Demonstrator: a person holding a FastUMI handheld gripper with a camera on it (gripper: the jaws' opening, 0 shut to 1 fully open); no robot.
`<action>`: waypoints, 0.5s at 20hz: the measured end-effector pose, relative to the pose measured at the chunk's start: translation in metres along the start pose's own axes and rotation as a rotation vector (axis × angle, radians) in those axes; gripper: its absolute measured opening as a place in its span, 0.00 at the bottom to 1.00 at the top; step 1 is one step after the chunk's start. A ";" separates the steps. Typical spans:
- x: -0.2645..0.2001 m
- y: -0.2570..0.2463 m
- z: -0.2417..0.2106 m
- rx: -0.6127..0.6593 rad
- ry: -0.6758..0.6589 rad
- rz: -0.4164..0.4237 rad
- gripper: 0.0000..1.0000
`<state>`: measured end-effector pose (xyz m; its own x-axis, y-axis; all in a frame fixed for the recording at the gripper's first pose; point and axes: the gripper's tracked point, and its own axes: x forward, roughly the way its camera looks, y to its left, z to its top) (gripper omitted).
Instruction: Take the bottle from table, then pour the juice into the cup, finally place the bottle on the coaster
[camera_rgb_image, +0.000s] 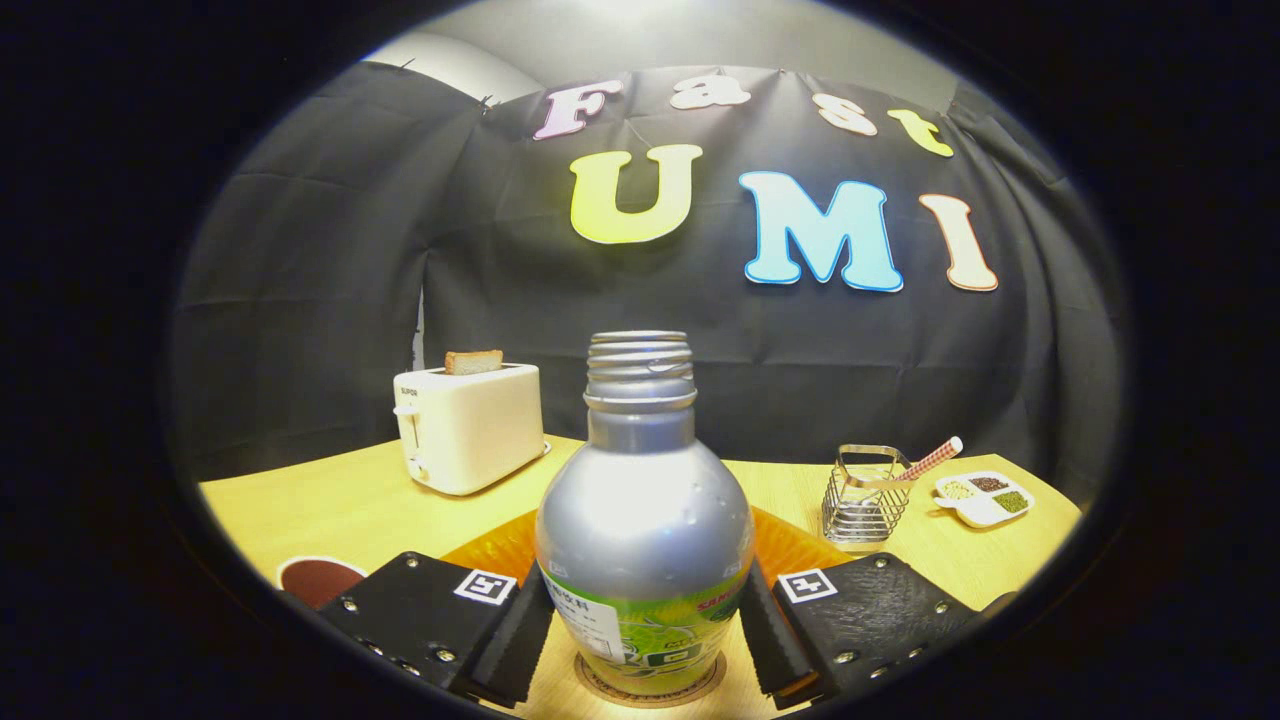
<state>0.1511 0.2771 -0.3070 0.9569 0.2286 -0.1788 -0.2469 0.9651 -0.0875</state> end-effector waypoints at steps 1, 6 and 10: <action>0.003 -0.001 -0.004 0.000 0.000 -0.003 0.81; 0.007 0.002 -0.016 0.011 0.003 0.005 0.81; 0.007 0.001 -0.016 0.014 -0.023 -0.003 0.81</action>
<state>0.1551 0.2772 -0.3242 0.9610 0.2282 -0.1564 -0.2419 0.9674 -0.0745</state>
